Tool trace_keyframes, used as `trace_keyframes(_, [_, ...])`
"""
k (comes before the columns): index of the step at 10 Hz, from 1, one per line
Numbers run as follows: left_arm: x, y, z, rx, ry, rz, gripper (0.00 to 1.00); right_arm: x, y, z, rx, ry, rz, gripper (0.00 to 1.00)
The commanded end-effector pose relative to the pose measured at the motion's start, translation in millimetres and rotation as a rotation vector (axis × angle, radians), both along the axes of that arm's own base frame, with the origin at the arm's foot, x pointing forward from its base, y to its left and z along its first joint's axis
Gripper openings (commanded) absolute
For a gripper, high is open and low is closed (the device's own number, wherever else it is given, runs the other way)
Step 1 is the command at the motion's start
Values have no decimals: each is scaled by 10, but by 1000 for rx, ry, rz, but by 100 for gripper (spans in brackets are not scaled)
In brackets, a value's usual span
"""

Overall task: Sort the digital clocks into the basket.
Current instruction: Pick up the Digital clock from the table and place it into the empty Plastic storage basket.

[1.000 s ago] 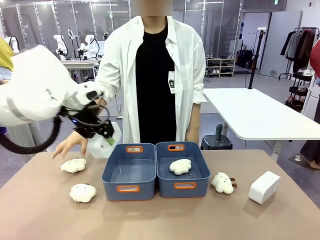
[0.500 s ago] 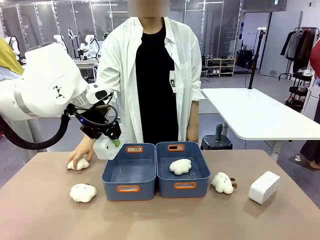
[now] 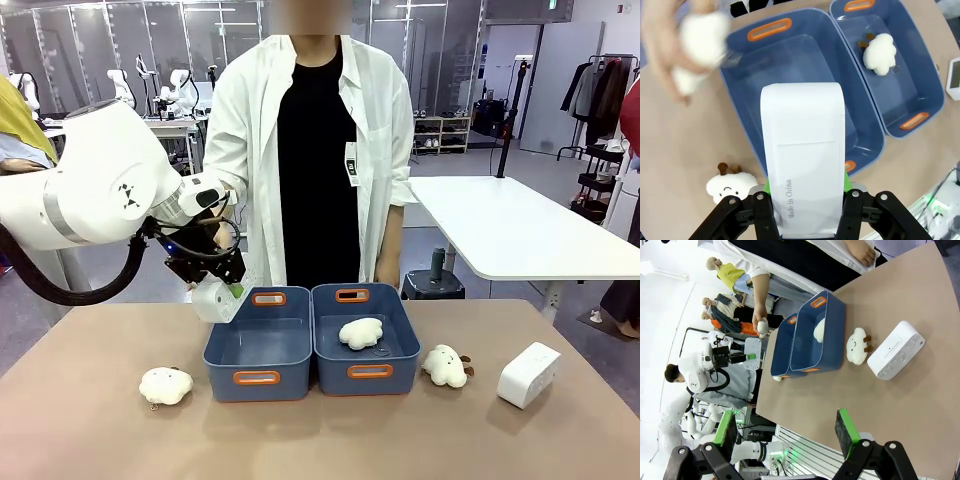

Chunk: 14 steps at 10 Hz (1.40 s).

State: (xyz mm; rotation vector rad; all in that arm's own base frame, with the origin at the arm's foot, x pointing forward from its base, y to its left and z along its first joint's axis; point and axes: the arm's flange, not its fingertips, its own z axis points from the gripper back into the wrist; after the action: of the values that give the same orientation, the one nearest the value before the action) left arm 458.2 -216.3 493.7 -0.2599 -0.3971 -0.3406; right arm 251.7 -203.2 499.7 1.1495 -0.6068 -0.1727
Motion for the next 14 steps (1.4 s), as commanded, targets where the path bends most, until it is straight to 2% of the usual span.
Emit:
trace_keyframes(1, [0,-4,46,-16,-15,17,0,-29,0,17,4,-15,5,100])
trace_keyframes(14, [0,-4,46,-16,-15,17,0,-29,0,17,4,-15,5,100])
